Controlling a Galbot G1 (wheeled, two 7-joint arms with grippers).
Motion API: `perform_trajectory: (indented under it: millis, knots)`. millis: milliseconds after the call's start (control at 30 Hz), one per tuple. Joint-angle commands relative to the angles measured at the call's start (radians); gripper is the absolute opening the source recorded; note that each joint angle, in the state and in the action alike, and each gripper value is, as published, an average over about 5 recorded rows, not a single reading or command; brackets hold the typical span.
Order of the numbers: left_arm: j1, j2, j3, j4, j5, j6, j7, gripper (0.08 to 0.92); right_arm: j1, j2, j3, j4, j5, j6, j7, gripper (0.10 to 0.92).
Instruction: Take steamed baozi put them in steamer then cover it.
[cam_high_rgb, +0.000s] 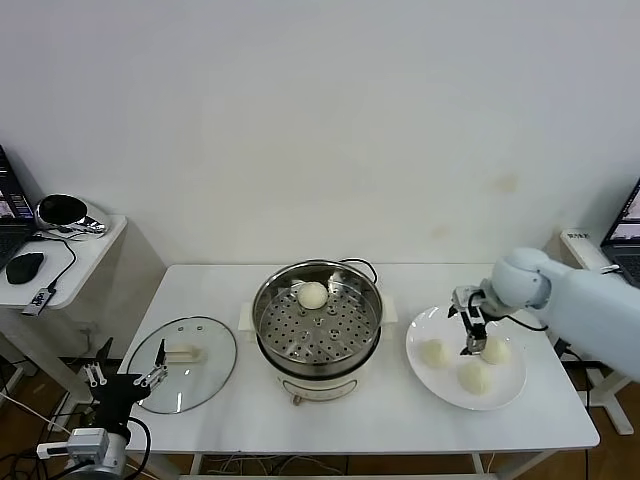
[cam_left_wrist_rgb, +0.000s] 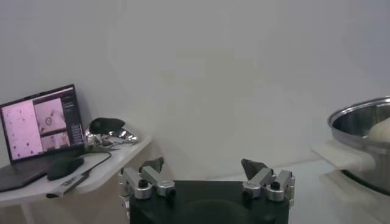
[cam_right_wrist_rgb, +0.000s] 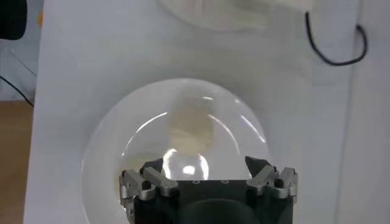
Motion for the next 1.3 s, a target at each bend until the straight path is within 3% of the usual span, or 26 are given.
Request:
perform_trajectory:
  millis: [33, 500, 933, 1300]
  knots:
    - [0.004, 0.0, -0.006, 0.001, -0.003, -0.001, -0.003, 0.823, -0.143, 0.095, 0.093, -0.109, -0.062, 0.033, 0.005, 0.823]
    - [0.002, -0.006, -0.004, 0.007, -0.002, -0.001, -0.004, 0.823, -0.15, 0.156, 0.097, -0.168, -0.094, 0.039, 0.009, 0.8]
    - [0.0, -0.006, -0.004, 0.006, -0.003, -0.002, -0.004, 0.823, -0.134, 0.147, 0.1, -0.163, -0.105, 0.04, -0.003, 0.619]
    - [-0.005, 0.002, -0.001, -0.003, -0.008, 0.001, -0.005, 0.823, 0.217, 0.018, -0.045, -0.012, 0.095, -0.012, -0.071, 0.566]
